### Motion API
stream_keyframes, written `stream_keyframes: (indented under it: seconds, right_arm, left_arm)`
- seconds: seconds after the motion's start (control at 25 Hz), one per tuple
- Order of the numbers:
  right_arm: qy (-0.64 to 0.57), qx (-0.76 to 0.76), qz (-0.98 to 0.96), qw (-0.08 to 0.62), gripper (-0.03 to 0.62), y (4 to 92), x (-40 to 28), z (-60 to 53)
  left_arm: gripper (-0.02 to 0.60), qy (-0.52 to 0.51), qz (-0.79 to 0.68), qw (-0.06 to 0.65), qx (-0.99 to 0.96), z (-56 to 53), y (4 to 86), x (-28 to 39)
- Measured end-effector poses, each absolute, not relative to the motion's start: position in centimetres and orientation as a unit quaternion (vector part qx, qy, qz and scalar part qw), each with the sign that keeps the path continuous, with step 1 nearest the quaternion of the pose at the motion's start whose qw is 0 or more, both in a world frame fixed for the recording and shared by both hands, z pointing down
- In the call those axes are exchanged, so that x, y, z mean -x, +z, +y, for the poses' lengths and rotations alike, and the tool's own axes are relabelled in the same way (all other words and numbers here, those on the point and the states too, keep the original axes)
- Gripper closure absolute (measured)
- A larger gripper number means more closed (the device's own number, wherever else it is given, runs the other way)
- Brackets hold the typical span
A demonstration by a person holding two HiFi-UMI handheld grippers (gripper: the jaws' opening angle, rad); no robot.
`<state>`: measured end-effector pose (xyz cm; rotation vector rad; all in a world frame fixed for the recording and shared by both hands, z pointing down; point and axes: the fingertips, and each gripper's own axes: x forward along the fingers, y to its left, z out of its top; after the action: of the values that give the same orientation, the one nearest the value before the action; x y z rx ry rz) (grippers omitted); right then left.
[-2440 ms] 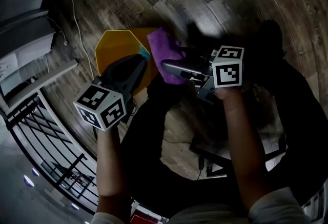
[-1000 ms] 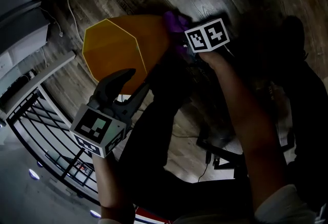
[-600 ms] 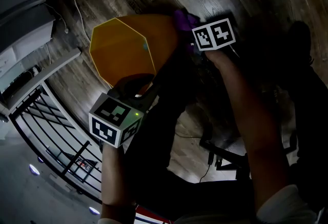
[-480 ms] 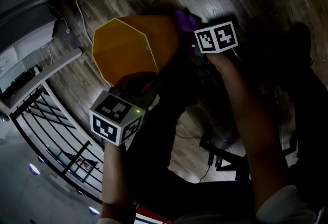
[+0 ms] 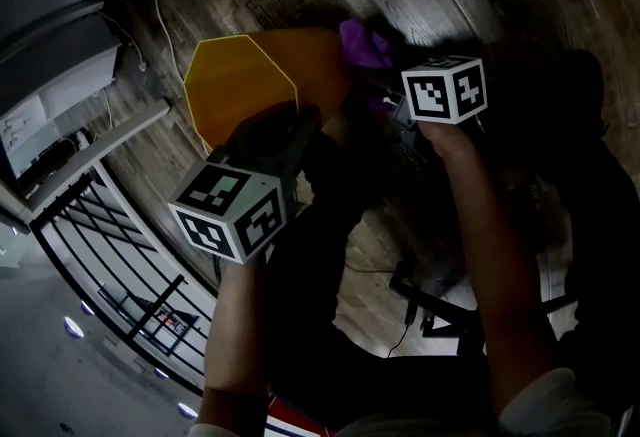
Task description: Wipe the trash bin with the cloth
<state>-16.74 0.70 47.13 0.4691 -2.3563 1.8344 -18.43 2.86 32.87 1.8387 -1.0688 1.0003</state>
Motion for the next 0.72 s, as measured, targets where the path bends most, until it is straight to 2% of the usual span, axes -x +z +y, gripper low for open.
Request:
stream_keyframes:
  seconds: [0.36, 0.6, 0.72]
  right_arm:
    - [0.548, -0.094, -0.827, -0.08, 0.41, 36.3, 15.3, -3.3]
    - [0.519, -0.032, -0.844, -0.133, 0.41, 31.3, 15.2, -0.9]
    - [0.517, -0.01, -0.843, -0.151, 0.41, 30.5, 15.2, -0.6]
  left_arm:
    - [0.52, 0.33, -0.464, 0.34, -0.748, -0.4, 30.5, 17.8]
    - [0.52, 0.318, -0.487, 0.271, -0.767, -1.5, 27.9, 17.7]
    - [0.52, 0.32, -0.486, 0.277, -0.765, -1.8, 28.4, 18.0]
